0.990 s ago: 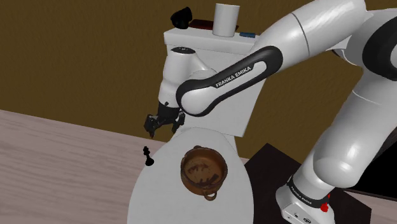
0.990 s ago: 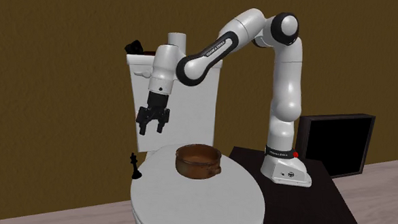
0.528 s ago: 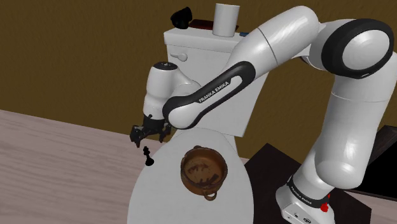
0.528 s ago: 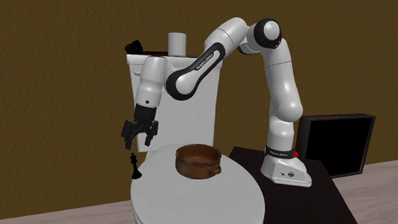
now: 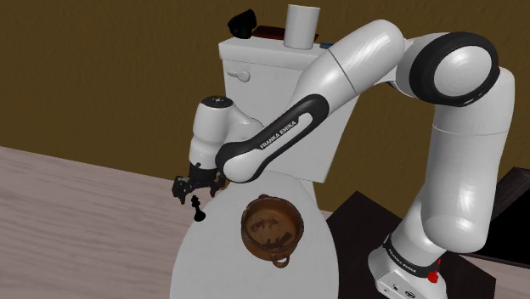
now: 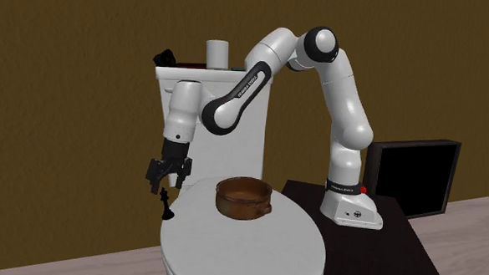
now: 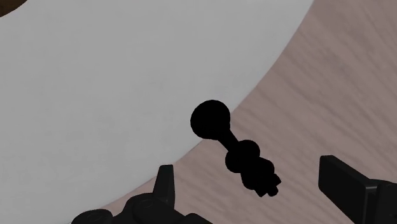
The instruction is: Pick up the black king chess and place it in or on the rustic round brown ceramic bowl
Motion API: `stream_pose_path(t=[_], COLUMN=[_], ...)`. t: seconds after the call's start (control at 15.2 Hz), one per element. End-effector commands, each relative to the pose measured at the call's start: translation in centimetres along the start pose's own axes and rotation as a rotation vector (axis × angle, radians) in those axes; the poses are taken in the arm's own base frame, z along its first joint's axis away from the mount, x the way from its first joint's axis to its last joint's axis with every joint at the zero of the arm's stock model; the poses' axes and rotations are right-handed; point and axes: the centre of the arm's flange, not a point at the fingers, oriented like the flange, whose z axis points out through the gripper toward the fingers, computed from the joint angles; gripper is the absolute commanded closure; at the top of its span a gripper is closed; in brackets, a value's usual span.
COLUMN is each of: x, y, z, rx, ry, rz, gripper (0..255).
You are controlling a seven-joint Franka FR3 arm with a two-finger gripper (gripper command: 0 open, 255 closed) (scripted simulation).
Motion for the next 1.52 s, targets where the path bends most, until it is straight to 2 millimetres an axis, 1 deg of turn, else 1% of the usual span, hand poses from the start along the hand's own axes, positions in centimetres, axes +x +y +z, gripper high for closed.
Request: stream_pose_path(t=[0.0, 0.26, 0.33, 0.92, 1.45], x=[0.0, 0.0, 0.0, 0.0, 0.5], y=[0.0, 0.0, 0.0, 0.0, -0.8], z=[0.1, 0.1, 0.1, 0.1, -4.0], rx=[0.000, 0.000, 0.000, 0.000, 0.000], ry=[0.000, 0.000, 0.000, 0.000, 0.000], rz=[0.000, 0.000, 0.000, 0.000, 0.000], gripper=[0, 0, 255, 255, 255])
